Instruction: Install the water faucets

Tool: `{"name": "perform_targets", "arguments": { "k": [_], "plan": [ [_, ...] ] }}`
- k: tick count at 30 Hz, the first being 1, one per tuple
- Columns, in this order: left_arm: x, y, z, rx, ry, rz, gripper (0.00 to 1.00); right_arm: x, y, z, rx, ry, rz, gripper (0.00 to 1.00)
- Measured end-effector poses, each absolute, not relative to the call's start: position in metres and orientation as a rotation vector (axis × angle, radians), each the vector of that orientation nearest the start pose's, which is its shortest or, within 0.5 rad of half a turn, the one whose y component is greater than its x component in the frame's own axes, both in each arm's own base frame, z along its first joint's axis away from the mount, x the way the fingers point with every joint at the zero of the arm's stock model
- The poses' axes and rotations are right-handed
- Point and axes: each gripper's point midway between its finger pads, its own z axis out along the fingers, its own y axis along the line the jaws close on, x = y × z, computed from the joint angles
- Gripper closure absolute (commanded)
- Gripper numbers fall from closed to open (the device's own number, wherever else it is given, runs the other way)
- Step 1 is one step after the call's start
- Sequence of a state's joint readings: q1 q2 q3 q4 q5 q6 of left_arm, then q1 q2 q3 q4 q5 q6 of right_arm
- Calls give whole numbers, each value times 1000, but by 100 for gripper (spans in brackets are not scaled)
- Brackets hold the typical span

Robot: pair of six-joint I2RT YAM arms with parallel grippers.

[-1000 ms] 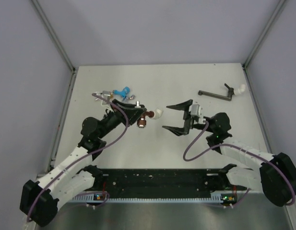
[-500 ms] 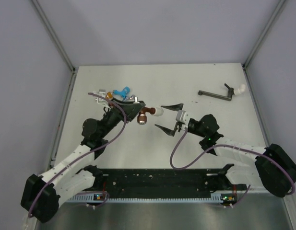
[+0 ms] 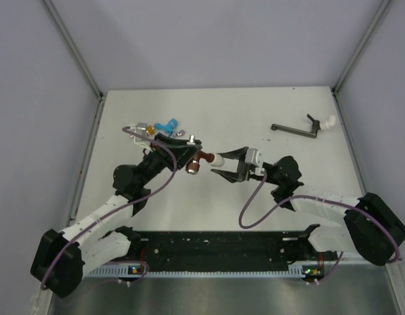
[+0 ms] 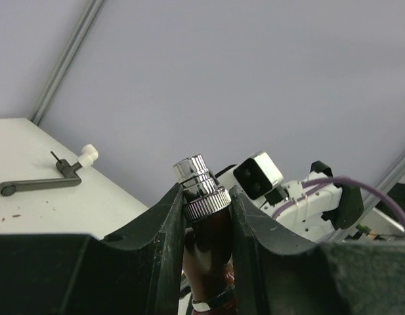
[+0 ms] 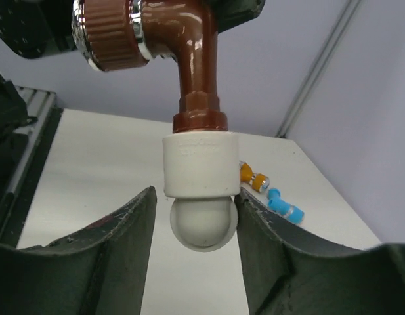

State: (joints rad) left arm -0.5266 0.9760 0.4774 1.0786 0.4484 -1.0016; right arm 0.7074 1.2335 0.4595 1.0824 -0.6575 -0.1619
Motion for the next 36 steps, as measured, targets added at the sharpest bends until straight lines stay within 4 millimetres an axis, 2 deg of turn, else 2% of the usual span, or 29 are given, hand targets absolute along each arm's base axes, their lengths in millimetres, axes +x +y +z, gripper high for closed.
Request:
{"name": "perform_targets", "arguments": {
  "k": [4, 7, 8, 13, 16, 20, 22, 25, 29, 32, 36],
  "plan": [
    [203, -248, 371, 280, 1103, -1559, 100, 205, 312, 276, -1020, 871, 998, 80],
    [196, -248, 372, 348, 1057, -1524, 100, 198, 312, 271, -1012, 914, 1133, 97],
    [195, -249, 369, 365, 1056, -1516, 100, 196, 313, 268, -1013, 940, 1191, 100],
    [187, -251, 359, 482, 1040, -1468, 100, 190, 317, 257, -1053, 1048, 1411, 100],
    [174, -253, 361, 595, 990, -1450, 100, 181, 318, 260, -1107, 1072, 1519, 90],
    [159, -253, 367, 716, 910, -1408, 100, 173, 314, 270, -1170, 1080, 1603, 56],
    [155, -252, 369, 748, 880, -1384, 100, 171, 312, 274, -1187, 1078, 1621, 44],
    [146, -253, 369, 811, 833, -1350, 100, 175, 313, 277, -1139, 1120, 1646, 36],
    [148, -252, 370, 804, 824, -1322, 100, 181, 314, 282, -1101, 1097, 1595, 26],
    [152, -252, 372, 772, 833, -1321, 100, 181, 311, 285, -1096, 1016, 1488, 18],
    [155, -252, 374, 735, 850, -1347, 100, 177, 309, 298, -1099, 861, 1297, 17]
  ]
}}
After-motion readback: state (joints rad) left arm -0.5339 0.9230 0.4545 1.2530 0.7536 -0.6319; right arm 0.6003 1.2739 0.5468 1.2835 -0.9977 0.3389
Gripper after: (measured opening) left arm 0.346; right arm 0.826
